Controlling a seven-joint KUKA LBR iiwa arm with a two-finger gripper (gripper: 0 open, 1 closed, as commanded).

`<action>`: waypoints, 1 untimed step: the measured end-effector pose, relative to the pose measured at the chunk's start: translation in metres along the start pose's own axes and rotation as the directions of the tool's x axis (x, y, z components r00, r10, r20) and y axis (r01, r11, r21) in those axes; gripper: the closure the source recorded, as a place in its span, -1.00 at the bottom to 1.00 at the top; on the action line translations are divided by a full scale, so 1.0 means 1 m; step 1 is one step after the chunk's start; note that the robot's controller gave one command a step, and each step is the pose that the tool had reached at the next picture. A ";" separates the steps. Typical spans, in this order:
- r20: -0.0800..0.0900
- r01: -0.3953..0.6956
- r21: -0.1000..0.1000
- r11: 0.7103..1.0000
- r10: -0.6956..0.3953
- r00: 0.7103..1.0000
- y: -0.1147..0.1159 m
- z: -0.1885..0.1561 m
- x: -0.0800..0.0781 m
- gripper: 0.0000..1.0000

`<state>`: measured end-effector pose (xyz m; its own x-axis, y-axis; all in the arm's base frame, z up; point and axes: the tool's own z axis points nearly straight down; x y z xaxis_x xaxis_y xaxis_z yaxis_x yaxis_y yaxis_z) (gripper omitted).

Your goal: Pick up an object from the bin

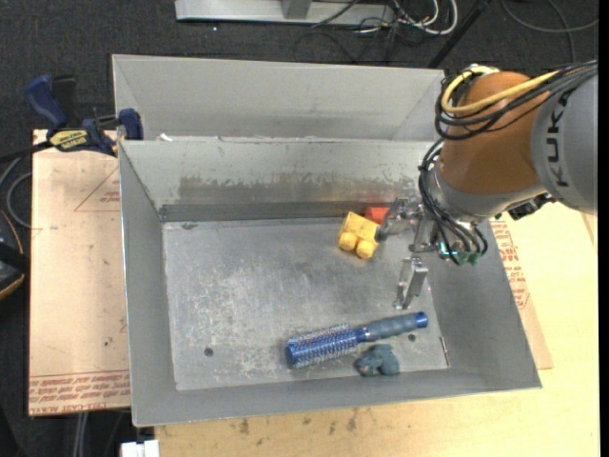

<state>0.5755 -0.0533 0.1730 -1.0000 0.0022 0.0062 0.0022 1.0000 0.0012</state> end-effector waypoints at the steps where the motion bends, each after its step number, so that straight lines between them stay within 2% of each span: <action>1: 0.000 0.201 0.000 0.980 -0.201 0.980 0.004 0.076 0.070 -1.00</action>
Offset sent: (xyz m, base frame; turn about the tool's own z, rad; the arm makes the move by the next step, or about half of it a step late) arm -0.0690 0.0031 -0.0728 -0.2049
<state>0.5048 -0.0492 0.0978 -0.9800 -0.1990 0.0055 -0.1990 0.9800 0.0028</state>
